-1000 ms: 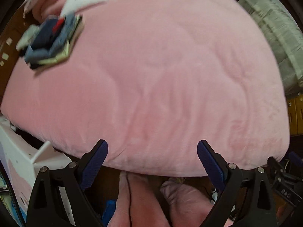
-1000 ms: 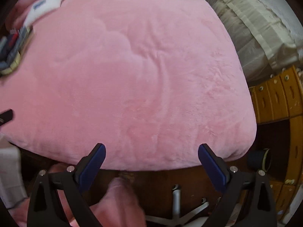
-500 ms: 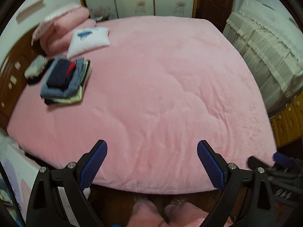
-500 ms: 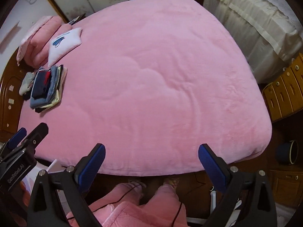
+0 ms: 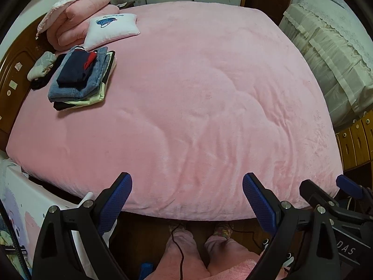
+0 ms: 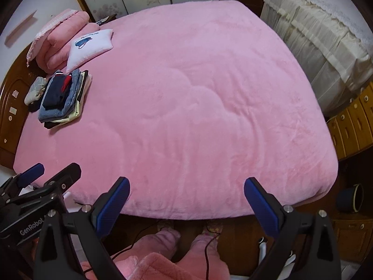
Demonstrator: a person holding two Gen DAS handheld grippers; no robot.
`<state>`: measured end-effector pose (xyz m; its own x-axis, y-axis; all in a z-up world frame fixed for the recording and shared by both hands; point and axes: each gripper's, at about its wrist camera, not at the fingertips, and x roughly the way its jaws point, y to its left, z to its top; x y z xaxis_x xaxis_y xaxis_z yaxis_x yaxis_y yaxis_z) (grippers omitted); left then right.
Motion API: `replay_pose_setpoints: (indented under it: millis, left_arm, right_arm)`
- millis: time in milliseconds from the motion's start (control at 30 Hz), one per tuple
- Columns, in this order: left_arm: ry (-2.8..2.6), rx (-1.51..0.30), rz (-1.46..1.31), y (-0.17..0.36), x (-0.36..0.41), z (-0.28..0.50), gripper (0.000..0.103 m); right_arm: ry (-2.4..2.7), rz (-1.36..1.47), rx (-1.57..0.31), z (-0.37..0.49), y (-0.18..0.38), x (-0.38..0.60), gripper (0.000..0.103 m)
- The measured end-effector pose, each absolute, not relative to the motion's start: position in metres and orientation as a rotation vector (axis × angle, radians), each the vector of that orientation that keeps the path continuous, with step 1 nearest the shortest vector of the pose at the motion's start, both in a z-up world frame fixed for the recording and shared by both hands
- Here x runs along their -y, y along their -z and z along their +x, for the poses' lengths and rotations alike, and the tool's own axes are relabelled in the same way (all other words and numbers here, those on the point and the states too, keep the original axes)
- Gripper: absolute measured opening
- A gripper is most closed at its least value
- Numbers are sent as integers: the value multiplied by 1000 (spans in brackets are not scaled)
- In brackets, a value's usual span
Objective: Fold large clothes
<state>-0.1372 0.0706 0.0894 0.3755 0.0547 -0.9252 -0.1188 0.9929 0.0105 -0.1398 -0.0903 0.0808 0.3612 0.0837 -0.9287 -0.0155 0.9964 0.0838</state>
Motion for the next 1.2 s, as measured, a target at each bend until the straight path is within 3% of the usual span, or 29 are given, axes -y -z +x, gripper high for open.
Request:
replay_pose_setpoints:
  millis: [567, 667, 1200]
  left_arm:
    - [-116, -1182, -15, -88, -67, -145, 102]
    - [-128, -1181, 0, -89, -67, -145, 102]
    - [-148, -1146, -5, -98, -72, -154, 102]
  right_arm:
    - [-20, 17, -1140, -155, -94, 81, 99]
    - [-9, -8, -1130, -154, -97, 80, 103]
    - [-29, -22, -1104, -158, -104, 78, 103]
